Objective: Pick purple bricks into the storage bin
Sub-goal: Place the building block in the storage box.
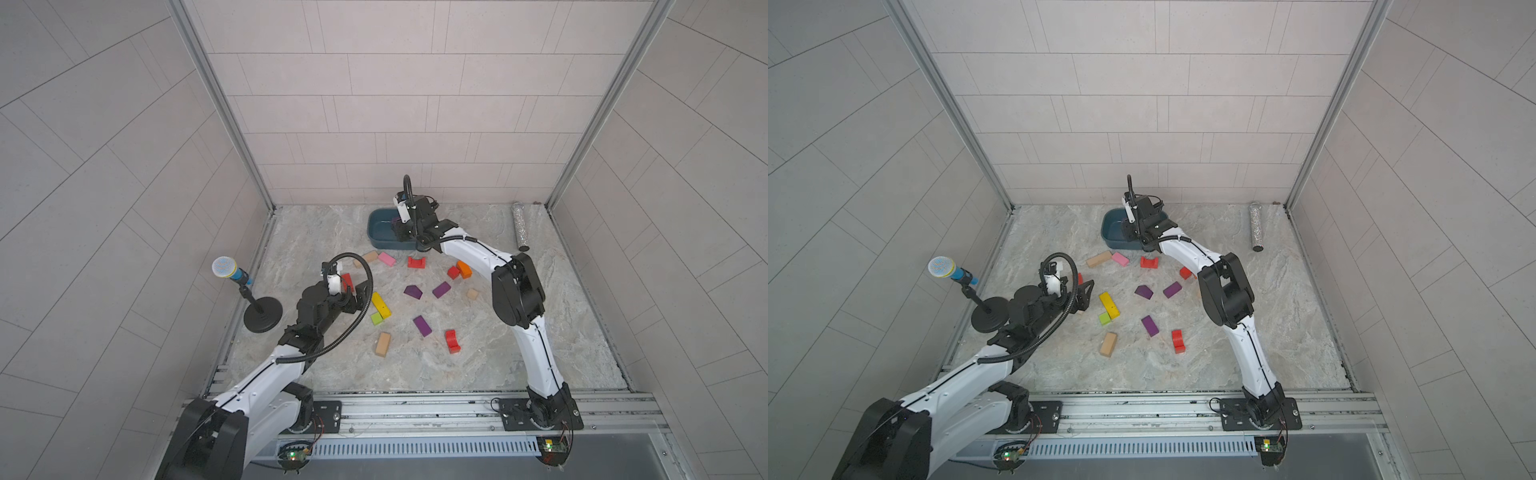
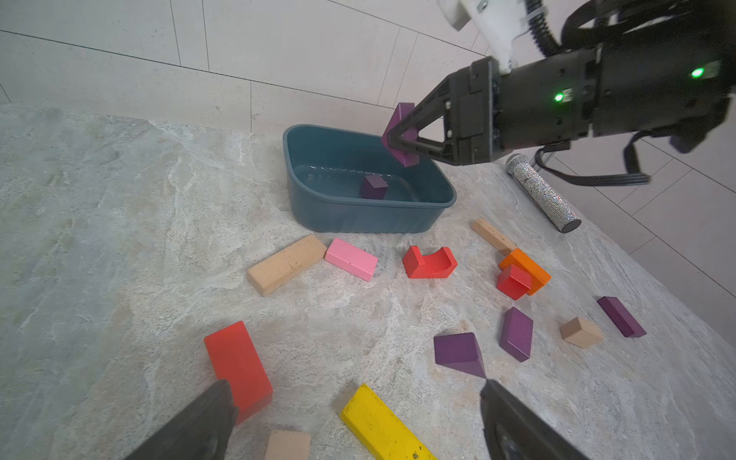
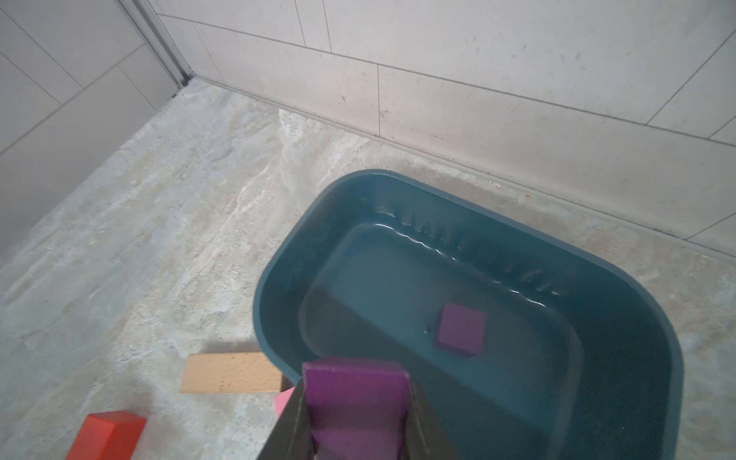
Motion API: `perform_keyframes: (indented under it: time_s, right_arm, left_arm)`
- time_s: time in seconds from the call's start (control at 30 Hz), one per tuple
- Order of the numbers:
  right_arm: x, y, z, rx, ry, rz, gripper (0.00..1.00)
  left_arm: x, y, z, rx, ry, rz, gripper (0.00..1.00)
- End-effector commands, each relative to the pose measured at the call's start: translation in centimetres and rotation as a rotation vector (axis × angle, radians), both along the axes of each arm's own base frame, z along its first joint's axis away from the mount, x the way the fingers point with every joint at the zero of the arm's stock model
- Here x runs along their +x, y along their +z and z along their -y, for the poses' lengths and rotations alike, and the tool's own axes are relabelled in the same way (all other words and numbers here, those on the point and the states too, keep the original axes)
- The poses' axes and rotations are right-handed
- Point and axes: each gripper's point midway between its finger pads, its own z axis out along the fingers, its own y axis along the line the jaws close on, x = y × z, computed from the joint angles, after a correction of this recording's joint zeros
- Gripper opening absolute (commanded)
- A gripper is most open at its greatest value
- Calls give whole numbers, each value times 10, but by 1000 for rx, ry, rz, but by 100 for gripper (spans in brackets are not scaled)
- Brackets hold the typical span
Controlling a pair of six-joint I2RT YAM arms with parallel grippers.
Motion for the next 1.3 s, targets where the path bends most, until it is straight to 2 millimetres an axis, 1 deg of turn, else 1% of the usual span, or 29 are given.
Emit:
perform_keyframes:
  time_s: [0.0,0.17,0.3,0.33,0.43,0.53,0.8,0.9,0.97,1.0,1.03,1.17,1.23,1.27]
  right_arm:
    - [8,-15,0,-16,19,-40,0]
    - [27,-26,-22,29,64,-39,0]
    - [45,-43,-32,40,47,-59,0]
    - [49,-49,-33,41,38,-67,0]
    - [55,-60,-31,45,6,-72,0]
    - [56,-70,-31,42,-6,-79,0]
    - [61,-75,-30,45,-25,-67,0]
    - [62,-75,-31,52,-27,-61,4]
    - [62,-76,-31,51,-25,-62,9]
    - [62,-75,-32,51,-23,-62,14]
    - [61,-75,-32,50,-19,-64,22]
    - [60,-66,-31,43,-12,-55,47]
    - [60,-60,-31,42,-9,-44,59]
    - [60,-56,-31,42,-8,-40,63]
  left_arm:
    - [4,10,-2,-5,12,36,100]
    - [4,9,-3,0,15,36,100]
    - [4,9,-3,3,16,36,100]
    - [4,9,-4,2,18,35,100]
    - [4,8,-3,4,17,33,100]
    - [4,8,-4,6,18,32,100]
    - [5,7,-4,5,19,29,100]
    - [5,6,-3,5,18,28,100]
    - [5,7,-4,5,18,29,100]
    - [5,7,-3,5,18,29,100]
    - [5,6,-3,6,18,27,100]
    - [5,6,-4,6,18,26,100]
    - [4,7,-3,4,17,27,100]
    - [4,7,-4,5,18,27,100]
